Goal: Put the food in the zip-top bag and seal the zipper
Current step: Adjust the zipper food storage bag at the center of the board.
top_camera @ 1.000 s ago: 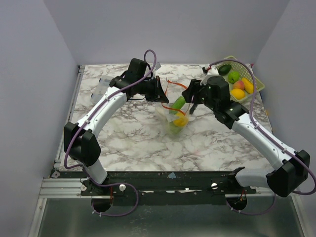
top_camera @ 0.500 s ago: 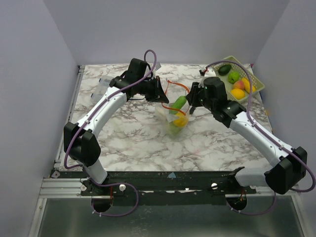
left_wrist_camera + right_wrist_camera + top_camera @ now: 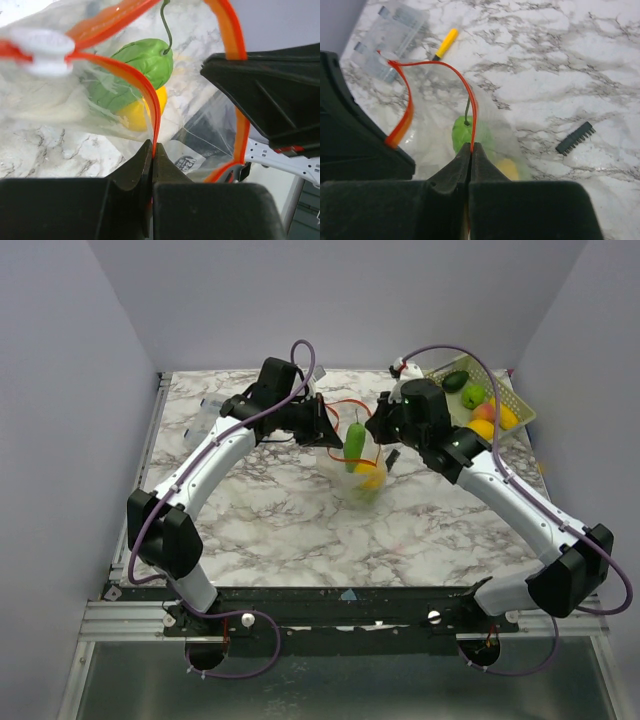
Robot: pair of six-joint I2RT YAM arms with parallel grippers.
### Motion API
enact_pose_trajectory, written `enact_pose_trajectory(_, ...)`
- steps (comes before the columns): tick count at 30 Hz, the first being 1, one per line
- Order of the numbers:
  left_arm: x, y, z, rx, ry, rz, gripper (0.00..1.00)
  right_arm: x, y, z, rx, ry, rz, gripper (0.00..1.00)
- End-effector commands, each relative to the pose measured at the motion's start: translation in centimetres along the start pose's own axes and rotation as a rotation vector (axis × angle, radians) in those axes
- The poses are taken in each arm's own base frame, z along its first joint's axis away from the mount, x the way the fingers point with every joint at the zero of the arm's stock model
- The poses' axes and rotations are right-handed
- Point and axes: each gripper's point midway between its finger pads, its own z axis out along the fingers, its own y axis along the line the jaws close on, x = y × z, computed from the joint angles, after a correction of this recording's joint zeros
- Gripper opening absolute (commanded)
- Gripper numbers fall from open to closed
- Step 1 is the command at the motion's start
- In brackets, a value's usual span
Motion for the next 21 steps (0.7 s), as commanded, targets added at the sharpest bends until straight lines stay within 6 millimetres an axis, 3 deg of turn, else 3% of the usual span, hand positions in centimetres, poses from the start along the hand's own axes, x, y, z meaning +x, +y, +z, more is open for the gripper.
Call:
enact_pose_trajectory(1, -0.7, -4.3, -2.9, 0.106, -0.076, 0.041, 0.0, -4.4, 3.2, -2.8, -0.097, -0.082, 0.015, 0.01)
enact_pose_trajectory(3, -0.5, -3.8, -2.5, 0.109, -0.078, 0.027, 0.0, -4.5, 3.8, -3.3, -0.127, -0.091, 0.04, 0.01)
enact_pose_trajectory(5, 0.0, -1.9, -1.2, 0.075, -0.06, -0.014, 0.0, -3.6, 3.9, -2.8, -0.152, -0.101, 0.076, 0.0)
enact_pose_trajectory(9, 0.9, 2.0, 1.3, 0.008, 0.003, -0.096, 0.0, 0.5, 2.7, 0.9, -0.106, -0.035, 0.08, 0.0)
enact_pose_trajectory(12, 0.7, 2.4, 1.0, -0.016, -0.016, -0.09, 0.0, 1.7, 2.3, 2.4, -0.078, 0.024, 0.052, 0.0)
enact_pose_trajectory(18, -0.7, -1.2, -2.3, 0.027, -0.094, -0.006, 0.0, -4.5, 4.2, -1.4, -0.151, -0.12, 0.055, 0.01)
enact_pose_trajectory(21, -1.1, -2.3, -2.8, 0.056, -0.104, 0.008, 0.0, -5.7, 5.2, -2.7, -0.199, -0.149, 0.077, 0.0)
